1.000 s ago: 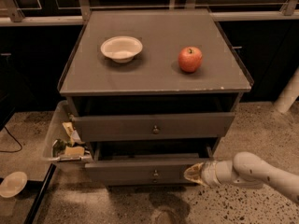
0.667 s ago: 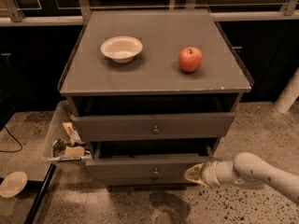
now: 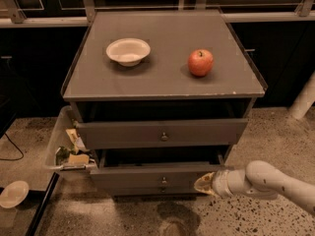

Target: Close middle drawer

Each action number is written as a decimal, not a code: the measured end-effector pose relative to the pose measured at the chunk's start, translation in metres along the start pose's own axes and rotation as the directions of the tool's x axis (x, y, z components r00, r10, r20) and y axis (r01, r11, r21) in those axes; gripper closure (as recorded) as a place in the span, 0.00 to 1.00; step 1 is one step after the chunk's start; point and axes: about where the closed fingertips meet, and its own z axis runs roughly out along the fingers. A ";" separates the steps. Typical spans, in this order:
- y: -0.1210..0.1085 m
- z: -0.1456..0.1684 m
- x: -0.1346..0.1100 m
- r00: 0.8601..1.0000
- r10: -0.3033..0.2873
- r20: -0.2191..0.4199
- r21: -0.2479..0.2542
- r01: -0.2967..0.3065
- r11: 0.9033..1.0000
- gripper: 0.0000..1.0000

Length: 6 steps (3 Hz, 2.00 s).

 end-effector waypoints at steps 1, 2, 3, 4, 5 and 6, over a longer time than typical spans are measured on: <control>-0.017 0.010 -0.011 0.999 -0.039 -0.007 0.003 0.039 0.999 0.24; -0.017 0.011 -0.012 0.999 -0.040 -0.006 0.002 0.040 0.999 0.00; -0.017 0.011 -0.012 0.999 -0.040 -0.007 0.002 0.040 0.999 0.00; -0.011 0.001 -0.018 0.998 -0.054 -0.027 -0.007 0.054 0.999 0.00; 0.006 -0.031 -0.024 0.993 -0.092 -0.074 -0.014 0.091 0.996 0.00; 0.020 -0.069 -0.036 0.982 -0.148 -0.115 -0.014 0.147 0.989 0.00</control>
Offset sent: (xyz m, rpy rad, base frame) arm 0.0166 0.0102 0.0038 -0.0161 -0.0231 0.0208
